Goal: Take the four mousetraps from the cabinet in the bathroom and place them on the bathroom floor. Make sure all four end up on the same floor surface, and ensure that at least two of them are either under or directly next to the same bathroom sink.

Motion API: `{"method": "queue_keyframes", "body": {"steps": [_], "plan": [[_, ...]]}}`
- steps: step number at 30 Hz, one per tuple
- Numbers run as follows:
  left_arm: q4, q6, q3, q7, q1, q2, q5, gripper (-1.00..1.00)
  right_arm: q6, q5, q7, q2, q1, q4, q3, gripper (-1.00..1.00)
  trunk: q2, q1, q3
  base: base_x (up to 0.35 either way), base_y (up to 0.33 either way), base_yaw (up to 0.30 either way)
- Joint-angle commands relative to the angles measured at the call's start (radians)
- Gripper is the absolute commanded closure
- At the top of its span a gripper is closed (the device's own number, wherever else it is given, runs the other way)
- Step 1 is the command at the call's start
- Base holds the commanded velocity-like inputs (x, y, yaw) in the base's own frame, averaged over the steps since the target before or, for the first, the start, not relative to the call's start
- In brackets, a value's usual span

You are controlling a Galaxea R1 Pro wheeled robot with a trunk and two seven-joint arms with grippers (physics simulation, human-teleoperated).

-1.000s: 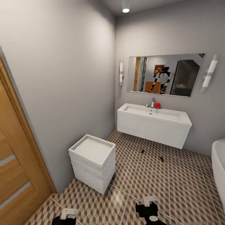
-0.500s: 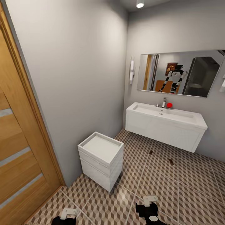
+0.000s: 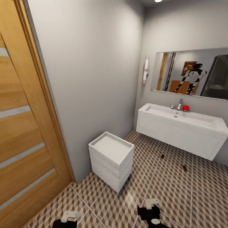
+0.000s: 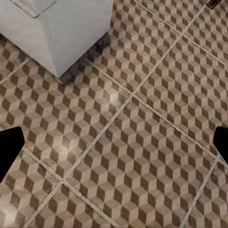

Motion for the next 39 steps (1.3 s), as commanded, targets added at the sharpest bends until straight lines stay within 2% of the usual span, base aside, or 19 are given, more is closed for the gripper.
{"method": "queue_keyframes", "body": {"steps": [1, 13, 29, 39], "plan": [[0.003, -0.005, -0.008, 0.0, -0.002, -0.001, 0.007, -1.0, -0.004, -0.01, -0.003, 0.0, -0.001, 0.001, 0.009, -1.0, -0.002, 0.001, -0.003, 0.0, 0.0, 0.267], [0.003, -0.005, -0.008, 0.0, -0.002, -0.001, 0.007, -1.0, -0.004, -0.009, -0.002, -0.002, -0.001, 0.001, 0.009, -1.0, -0.002, 0.001, -0.007, 0.0, 0.0, 0.26], [0.003, -0.005, -0.008, 0.0, -0.002, -0.001, 0.007, -1.0, -0.004, -0.009, -0.003, -0.002, -0.001, 0.001, 0.009, -1.0, -0.002, 0.001, -0.007, 0.0, 0.0, 0.056], [0.003, -0.005, -0.008, 0.0, -0.002, -0.001, 0.007, -1.0, -0.004, -0.009, -0.004, -0.001, -0.001, 0.001, 0.009, -1.0, -0.002, 0.001, -0.007, 0.0, 0.0, 0.209]]}}
